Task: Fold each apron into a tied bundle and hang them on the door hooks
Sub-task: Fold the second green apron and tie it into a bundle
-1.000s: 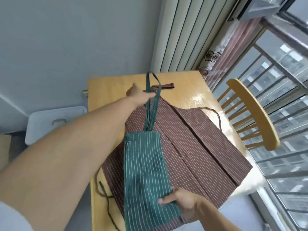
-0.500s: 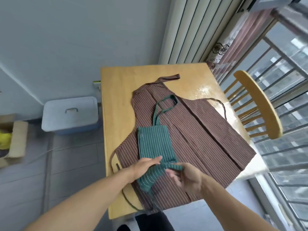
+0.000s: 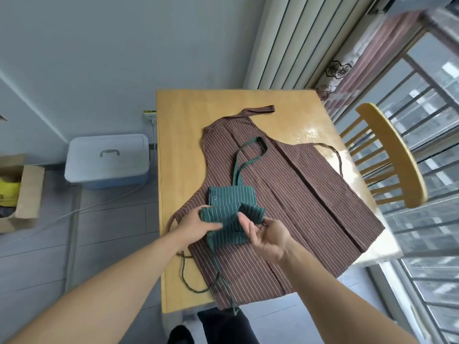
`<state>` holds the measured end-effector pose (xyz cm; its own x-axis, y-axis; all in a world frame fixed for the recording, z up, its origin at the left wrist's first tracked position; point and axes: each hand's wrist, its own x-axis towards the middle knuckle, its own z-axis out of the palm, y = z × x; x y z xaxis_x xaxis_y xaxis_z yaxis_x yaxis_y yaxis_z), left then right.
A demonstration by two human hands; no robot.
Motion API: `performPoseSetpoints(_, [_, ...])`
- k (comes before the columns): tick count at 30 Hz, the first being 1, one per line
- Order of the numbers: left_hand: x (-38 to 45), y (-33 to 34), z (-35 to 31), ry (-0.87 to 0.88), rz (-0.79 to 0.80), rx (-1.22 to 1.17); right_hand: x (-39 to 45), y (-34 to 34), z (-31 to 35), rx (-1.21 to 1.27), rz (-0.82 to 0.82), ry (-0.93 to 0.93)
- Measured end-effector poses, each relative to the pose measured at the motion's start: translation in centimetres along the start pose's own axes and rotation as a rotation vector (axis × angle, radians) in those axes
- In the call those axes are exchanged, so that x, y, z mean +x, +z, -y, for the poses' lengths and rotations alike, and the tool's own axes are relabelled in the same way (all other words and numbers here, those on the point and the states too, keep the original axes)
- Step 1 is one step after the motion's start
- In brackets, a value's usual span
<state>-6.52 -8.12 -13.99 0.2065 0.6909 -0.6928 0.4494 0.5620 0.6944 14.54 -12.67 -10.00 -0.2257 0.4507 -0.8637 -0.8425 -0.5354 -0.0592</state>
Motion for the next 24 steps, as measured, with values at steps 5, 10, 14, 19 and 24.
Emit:
performPoseSetpoints(5, [2.1, -0.3, -2.1, -0.037, 0.008, -0.026, 2.4, -1.0, 1.4, -0.967, -0.499, -0.518])
performPoseSetpoints(10, [3.3, -0.6, -4.5, -0.038, 0.217, -0.225, 5.5, -1.8, 3.9, -1.251, -0.402, -0.568])
performPoseSetpoints(14, [6.4, -0.4, -4.1, -0.042, 0.159, -0.266, 8.3, -1.8, 5.3, -1.224, -0.387, -0.490])
performPoseSetpoints(19, [10.1, -0.3, -1.4, -0.112, -0.047, -0.050, 9.5, -2.2, 5.4, -1.389, -0.431, -0.565])
performPoseSetpoints(24, [8.5, -0.4, -1.6, -0.087, -0.066, 0.010, 9.8, -2.9, 4.8, -1.488, -0.511, -0.648])
